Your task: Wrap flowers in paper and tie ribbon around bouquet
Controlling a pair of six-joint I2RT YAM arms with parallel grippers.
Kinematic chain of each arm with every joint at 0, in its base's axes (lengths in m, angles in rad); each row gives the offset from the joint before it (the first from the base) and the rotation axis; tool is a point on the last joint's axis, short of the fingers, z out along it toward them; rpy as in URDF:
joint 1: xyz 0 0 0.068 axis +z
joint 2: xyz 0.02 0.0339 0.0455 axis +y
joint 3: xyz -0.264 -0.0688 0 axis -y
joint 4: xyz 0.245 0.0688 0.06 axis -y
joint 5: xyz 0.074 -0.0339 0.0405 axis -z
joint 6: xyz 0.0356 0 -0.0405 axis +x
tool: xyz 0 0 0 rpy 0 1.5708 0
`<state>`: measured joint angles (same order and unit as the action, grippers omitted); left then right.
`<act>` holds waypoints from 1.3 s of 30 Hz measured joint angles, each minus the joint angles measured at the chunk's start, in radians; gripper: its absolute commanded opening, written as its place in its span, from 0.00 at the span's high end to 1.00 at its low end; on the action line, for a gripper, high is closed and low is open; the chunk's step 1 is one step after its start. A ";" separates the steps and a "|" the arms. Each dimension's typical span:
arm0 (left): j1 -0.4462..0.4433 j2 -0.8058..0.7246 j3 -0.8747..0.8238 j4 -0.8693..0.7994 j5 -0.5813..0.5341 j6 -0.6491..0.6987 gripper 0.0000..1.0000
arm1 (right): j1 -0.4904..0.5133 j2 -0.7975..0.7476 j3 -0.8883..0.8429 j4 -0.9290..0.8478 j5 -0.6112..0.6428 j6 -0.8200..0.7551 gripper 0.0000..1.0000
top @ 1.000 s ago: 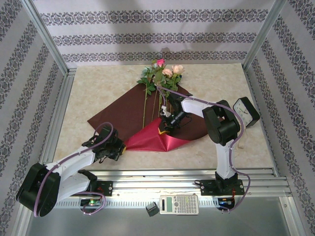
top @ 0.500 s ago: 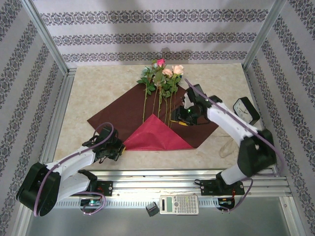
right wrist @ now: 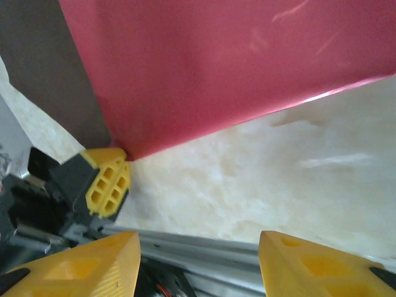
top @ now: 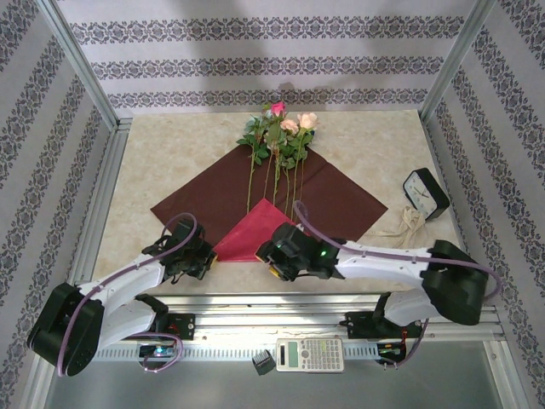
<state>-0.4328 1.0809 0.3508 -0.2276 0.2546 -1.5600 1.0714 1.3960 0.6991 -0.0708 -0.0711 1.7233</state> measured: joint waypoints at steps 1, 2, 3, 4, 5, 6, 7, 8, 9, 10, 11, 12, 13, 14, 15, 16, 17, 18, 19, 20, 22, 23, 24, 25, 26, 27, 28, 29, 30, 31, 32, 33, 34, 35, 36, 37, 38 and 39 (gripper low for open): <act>0.000 0.006 -0.002 0.011 0.009 0.000 1.00 | 0.024 0.032 -0.003 0.050 0.039 0.048 0.48; 0.000 0.014 -0.003 0.022 0.018 0.000 1.00 | 0.046 0.066 -0.005 0.101 0.075 0.088 0.48; 0.000 0.020 -0.004 0.032 0.025 0.000 1.00 | 0.067 0.103 -0.006 0.153 0.109 0.129 0.47; 0.000 0.024 -0.005 0.042 0.031 0.000 1.00 | 0.084 0.135 -0.006 0.198 0.139 0.161 0.48; 0.000 0.025 -0.005 0.047 0.034 0.000 1.00 | 0.105 0.179 -0.006 0.257 0.176 0.199 0.47; 0.000 0.024 -0.005 0.053 0.039 0.000 1.00 | 0.117 0.209 -0.005 0.295 0.196 0.225 0.48; 0.000 0.024 -0.005 0.057 0.043 0.000 1.00 | 0.133 0.254 -0.002 0.346 0.227 0.254 0.48; 0.001 0.024 -0.005 0.059 0.048 0.001 1.00 | 0.146 0.300 0.005 0.389 0.250 0.276 0.48; 0.001 0.023 -0.005 0.060 0.053 0.003 1.00 | 0.156 0.335 0.012 0.420 0.276 0.293 0.48; 0.001 0.023 -0.005 0.060 0.058 0.005 1.00 | 0.169 0.340 0.017 0.426 0.309 0.302 0.48; 0.003 0.021 -0.005 0.060 0.062 0.007 1.00 | 0.176 0.348 0.024 0.463 0.320 0.315 0.49; 0.003 0.015 -0.005 0.060 0.067 0.008 1.00 | 0.182 0.375 0.043 0.500 0.336 0.324 0.50; 0.005 0.008 -0.005 0.060 0.071 0.008 1.00 | 0.182 0.395 0.055 0.527 0.348 0.332 0.50; 0.008 0.000 -0.006 0.059 0.077 0.009 1.00 | 0.182 0.408 0.060 0.544 0.361 0.339 0.51; 0.010 -0.010 -0.006 0.059 0.079 0.010 1.00 | 0.181 0.417 0.061 0.560 0.376 0.344 0.52; 0.013 -0.021 -0.006 0.058 0.082 0.011 1.00 | 0.181 0.422 0.061 0.565 0.388 0.348 0.53; 0.016 -0.031 -0.006 0.057 0.086 0.011 1.00 | 0.181 0.425 0.061 0.571 0.398 0.350 0.54; 0.019 -0.043 -0.006 0.057 0.087 0.011 1.00 | 0.181 0.429 0.061 0.581 0.407 0.353 0.55; 0.023 -0.052 -0.006 0.056 0.090 0.011 1.00 | 0.181 0.433 0.061 0.588 0.416 0.355 0.55; 0.026 -0.061 -0.006 0.056 0.091 0.012 1.00 | 0.182 0.437 0.062 0.594 0.423 0.359 0.55; 0.032 -0.072 -0.006 0.055 0.098 0.015 1.00 | 0.182 0.449 0.067 0.599 0.433 0.362 0.55; 0.036 -0.076 -0.006 0.055 0.102 0.016 1.00 | 0.182 0.457 0.070 0.600 0.437 0.365 0.56; 0.037 -0.077 -0.006 0.054 0.105 0.016 1.00 | 0.182 0.465 0.072 0.603 0.441 0.366 0.57; 0.037 -0.077 -0.006 0.054 0.108 0.016 1.00 | 0.182 0.472 0.074 0.608 0.444 0.366 0.59; 0.037 -0.078 -0.006 0.053 0.109 0.016 1.00 | 0.182 0.476 0.076 0.613 0.449 0.368 0.61; 0.038 -0.078 -0.006 0.052 0.110 0.019 1.00 | 0.182 0.478 0.076 0.614 0.453 0.369 0.63; 0.040 -0.078 -0.006 0.052 0.112 0.020 1.00 | 0.182 0.481 0.078 0.616 0.456 0.369 0.66; 0.042 -0.078 -0.006 0.051 0.112 0.023 1.00 | 0.181 0.483 0.078 0.618 0.464 0.369 0.69; 0.043 -0.078 -0.006 0.051 0.112 0.024 1.00 | 0.181 0.485 0.078 0.620 0.472 0.371 0.73; 0.043 -0.078 -0.006 0.049 0.112 0.027 1.00 | 0.181 0.487 0.078 0.621 0.478 0.371 0.77; 0.043 -0.078 -0.006 0.048 0.112 0.029 1.00 | 0.181 0.489 0.078 0.623 0.484 0.373 0.80; 0.044 -0.078 -0.006 0.047 0.112 0.031 1.00 | 0.181 0.490 0.078 0.623 0.489 0.371 0.85; 0.045 -0.080 -0.006 0.045 0.112 0.032 1.00 | 0.181 0.492 0.078 0.626 0.498 0.371 0.93; 0.046 -0.082 -0.006 0.043 0.112 0.034 1.00 | 0.181 0.494 0.078 0.629 0.503 0.373 0.97; 0.047 -0.085 -0.006 0.041 0.113 0.034 1.00 | 0.181 0.494 0.078 0.634 0.509 0.375 0.99; 0.048 -0.089 -0.006 0.037 0.113 0.034 1.00 | 0.181 0.494 0.078 0.638 0.516 0.371 1.00; 0.049 -0.092 -0.006 0.035 0.112 0.035 1.00 | 0.181 0.494 0.078 0.642 0.520 0.372 1.00; 0.049 -0.095 -0.006 0.033 0.112 0.035 1.00 | 0.182 0.494 0.078 0.644 0.524 0.373 0.98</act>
<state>-0.3840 0.9855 0.3443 -0.1947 0.3668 -1.5246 1.2530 1.8900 0.7773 0.5735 0.4530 2.0968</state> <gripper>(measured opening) 0.046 0.058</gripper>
